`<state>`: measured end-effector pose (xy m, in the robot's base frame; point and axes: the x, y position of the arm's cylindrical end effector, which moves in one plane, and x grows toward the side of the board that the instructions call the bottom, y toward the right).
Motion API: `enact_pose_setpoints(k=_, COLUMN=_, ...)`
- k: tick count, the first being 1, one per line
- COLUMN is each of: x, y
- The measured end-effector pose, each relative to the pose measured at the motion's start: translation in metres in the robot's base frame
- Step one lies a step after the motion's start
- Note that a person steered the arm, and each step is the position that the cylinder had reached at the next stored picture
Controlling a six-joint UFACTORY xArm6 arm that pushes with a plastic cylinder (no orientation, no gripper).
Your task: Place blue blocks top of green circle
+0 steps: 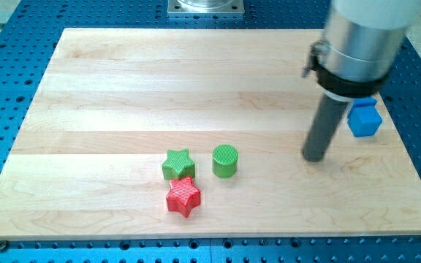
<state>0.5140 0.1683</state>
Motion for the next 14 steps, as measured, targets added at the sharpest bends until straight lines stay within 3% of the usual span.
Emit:
enact_pose_setpoints(k=1, x=0.016, y=-0.047)
enact_pose_setpoints(k=2, x=-0.024, y=-0.101)
enact_pose_setpoints(k=3, x=-0.02, y=-0.134)
enact_pose_setpoints(k=5, x=-0.011, y=-0.164)
enact_pose_setpoints(k=6, x=-0.031, y=-0.149)
enact_pose_setpoints(k=7, x=0.005, y=-0.103)
enact_pose_setpoints(k=8, x=0.055, y=-0.023)
enact_pose_setpoints(k=9, x=0.052, y=0.078)
enact_pose_setpoints(k=11, x=-0.073, y=0.088)
enact_pose_setpoints(k=12, x=-0.097, y=0.08)
enact_pose_setpoints(k=14, x=-0.191, y=0.048)
